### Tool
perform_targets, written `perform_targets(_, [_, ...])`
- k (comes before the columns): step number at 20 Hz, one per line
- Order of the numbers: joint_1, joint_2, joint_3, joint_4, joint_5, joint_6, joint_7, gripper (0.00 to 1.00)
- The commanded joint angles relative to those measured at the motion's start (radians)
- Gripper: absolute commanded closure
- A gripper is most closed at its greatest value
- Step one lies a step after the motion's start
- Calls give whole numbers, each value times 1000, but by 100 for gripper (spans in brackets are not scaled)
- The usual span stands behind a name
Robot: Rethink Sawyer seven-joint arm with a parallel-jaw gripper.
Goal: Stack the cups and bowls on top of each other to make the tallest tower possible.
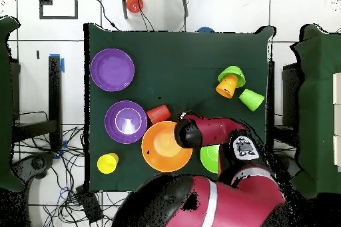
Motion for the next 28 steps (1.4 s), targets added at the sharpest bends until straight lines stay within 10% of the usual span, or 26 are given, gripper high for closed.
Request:
perform_targets(1, [-49, -53, 205, -117, 17, 226, -179, 0])
perform_targets(11, [-93, -194, 282, -78, 14, 364, -186, 0])
perform_targets(28, [9, -336, 216, 128, 13, 310, 0, 0])
